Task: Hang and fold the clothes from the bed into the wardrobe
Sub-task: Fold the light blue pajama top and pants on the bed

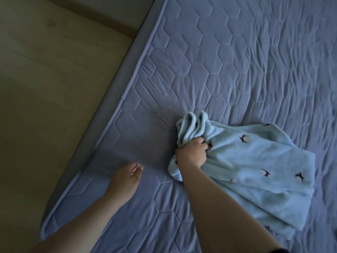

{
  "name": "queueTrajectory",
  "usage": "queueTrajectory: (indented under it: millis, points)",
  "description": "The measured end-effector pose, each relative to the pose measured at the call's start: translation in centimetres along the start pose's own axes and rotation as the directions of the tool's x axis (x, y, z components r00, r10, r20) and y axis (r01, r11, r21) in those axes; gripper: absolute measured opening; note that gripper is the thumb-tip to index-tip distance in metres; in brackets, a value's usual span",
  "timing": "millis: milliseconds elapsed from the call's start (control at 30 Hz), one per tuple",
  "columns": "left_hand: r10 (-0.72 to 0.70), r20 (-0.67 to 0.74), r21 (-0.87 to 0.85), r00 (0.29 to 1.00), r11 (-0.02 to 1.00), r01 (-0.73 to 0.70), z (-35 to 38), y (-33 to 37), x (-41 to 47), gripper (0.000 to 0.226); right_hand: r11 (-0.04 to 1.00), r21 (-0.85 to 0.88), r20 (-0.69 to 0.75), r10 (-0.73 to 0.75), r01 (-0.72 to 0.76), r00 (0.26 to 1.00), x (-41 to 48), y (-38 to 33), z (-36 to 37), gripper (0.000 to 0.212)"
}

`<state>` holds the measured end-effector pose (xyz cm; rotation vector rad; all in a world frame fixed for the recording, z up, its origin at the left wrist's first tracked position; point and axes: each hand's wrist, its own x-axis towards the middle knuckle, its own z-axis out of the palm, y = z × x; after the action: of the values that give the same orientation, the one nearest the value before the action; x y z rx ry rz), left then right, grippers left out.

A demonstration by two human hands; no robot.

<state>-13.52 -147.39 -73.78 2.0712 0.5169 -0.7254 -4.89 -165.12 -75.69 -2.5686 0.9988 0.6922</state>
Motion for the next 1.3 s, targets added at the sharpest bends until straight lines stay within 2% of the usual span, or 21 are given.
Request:
queueTrajectory:
  millis: [100,167,400,533,667,767,833,1000,1100,1167,1300]
  points:
    - [-0.029,0.023,-0.007,0.999,1.000,0.030,-0.1,0.0,-0.2,0.023,0.997,0.073,-0.015,-0.039,0.040,0.999,0.6,1.3,-0.7,0.045]
    - [-0.033,0.026,-0.024,0.999,0.999,0.034,-0.4,0.4,-0.3,0.025,0.983,0.175,0.006,-0.065,0.063,0.998,0.7,2.1,-2.0,0.035]
    - [-0.028,-0.005,-0.032,1.000,0.999,0.027,-1.2,3.1,-1.4,0.033,0.896,0.426,0.161,-0.210,0.124,0.964,-1.2,5.3,-10.6,0.032]
    - [0.046,-0.051,-0.035,0.998,0.998,-0.048,-2.2,6.1,-2.9,0.035,0.811,0.574,0.179,-0.258,0.112,0.950,-3.6,5.0,-15.7,0.023]
    - [0.139,-0.115,-0.112,0.984,0.982,-0.152,-3.9,10.7,-5.0,0.027,0.710,0.695,0.192,-0.332,0.111,0.924,-6.3,3.0,-20.7,0.019]
    - [0.249,-0.198,-0.231,0.948,0.928,-0.293,-6.5,15.1,-7.3,0.010,0.632,0.770,0.201,-0.369,0.087,0.907,-8.6,1.5,-25.2,0.018]
    - [0.300,-0.231,-0.305,0.925,0.881,-0.362,-8.5,18.1,-8.8,0.011,0.570,0.818,0.197,-0.406,0.080,0.892,-10.0,0.9,-28.4,0.017]
    - [0.440,-0.190,-0.308,0.878,0.822,-0.479,-9.8,25.6,-12.9,0.016,0.471,0.872,0.136,-0.495,0.133,0.858,-11.7,3.3,-35.3,0.020]
    - [0.501,-0.165,-0.200,0.850,0.827,-0.526,-6.9,28.8,-14.9,0.016,0.459,0.880,0.123,-0.463,0.119,0.878,-10.7,8.0,-37.7,0.012]
    - [0.519,-0.130,-0.150,0.845,0.832,-0.534,-3.9,30.2,-16.2,0.018,0.491,0.868,0.151,-0.399,0.072,0.904,-9.5,12.6,-38.4,0.007]
    - [0.516,0.013,-0.089,0.856,0.854,-0.513,5.0,31.2,-17.5,0.022,0.584,0.810,0.204,-0.211,-0.044,0.956,-5.5,23.6,-36.8,0.025]
